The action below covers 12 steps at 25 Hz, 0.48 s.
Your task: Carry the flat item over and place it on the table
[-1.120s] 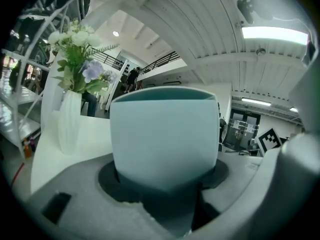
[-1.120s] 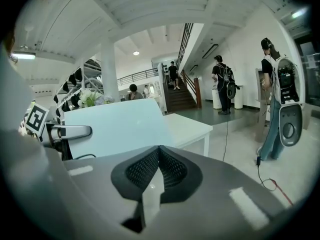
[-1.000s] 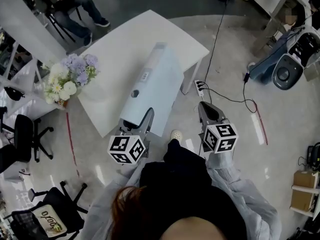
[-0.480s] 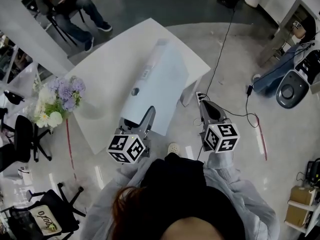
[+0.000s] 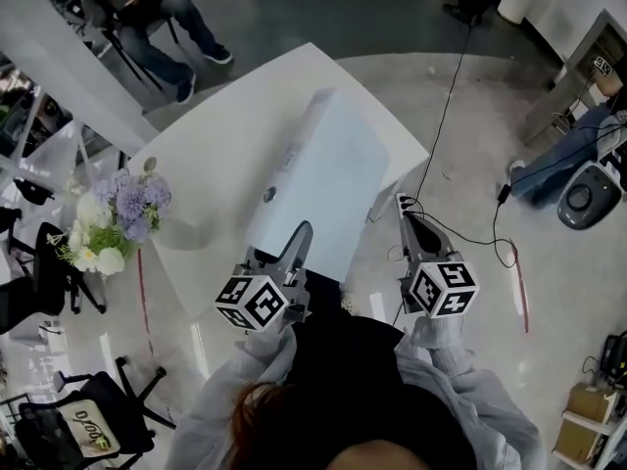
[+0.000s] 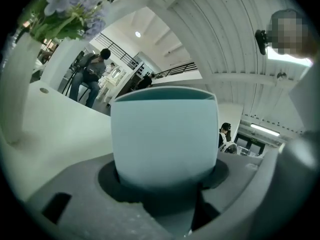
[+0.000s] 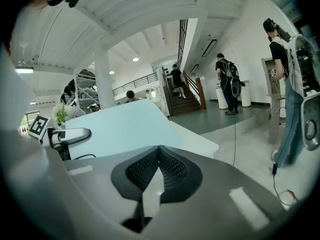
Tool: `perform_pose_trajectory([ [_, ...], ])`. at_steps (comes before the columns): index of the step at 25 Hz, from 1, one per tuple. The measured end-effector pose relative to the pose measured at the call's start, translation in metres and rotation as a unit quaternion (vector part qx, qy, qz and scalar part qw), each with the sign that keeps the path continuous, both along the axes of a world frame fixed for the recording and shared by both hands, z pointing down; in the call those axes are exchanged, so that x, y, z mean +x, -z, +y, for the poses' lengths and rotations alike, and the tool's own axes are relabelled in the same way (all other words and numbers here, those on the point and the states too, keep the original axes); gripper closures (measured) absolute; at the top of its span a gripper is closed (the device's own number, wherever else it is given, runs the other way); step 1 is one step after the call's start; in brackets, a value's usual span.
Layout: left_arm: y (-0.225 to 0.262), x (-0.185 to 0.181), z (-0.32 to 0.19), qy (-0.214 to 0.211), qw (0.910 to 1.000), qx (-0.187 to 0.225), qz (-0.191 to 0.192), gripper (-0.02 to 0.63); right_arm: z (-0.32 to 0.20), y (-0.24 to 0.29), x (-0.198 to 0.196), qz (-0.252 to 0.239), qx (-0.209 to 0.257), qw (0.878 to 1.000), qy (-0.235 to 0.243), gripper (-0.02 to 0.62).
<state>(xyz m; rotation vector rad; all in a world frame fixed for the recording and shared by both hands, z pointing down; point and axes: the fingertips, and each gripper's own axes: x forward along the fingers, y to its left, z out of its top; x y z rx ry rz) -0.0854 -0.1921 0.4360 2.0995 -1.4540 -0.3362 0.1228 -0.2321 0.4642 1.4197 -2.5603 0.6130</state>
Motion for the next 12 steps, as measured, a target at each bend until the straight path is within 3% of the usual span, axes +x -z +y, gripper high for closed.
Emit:
perform_pose_trajectory([
  [12, -0.009, -0.021, -0.112, 0.009, 0.9950, -0.018, 0.098, 0.334, -0.105, 0.009, -0.032, 0.016, 0.000, 1.000, 0.018, 0.584],
])
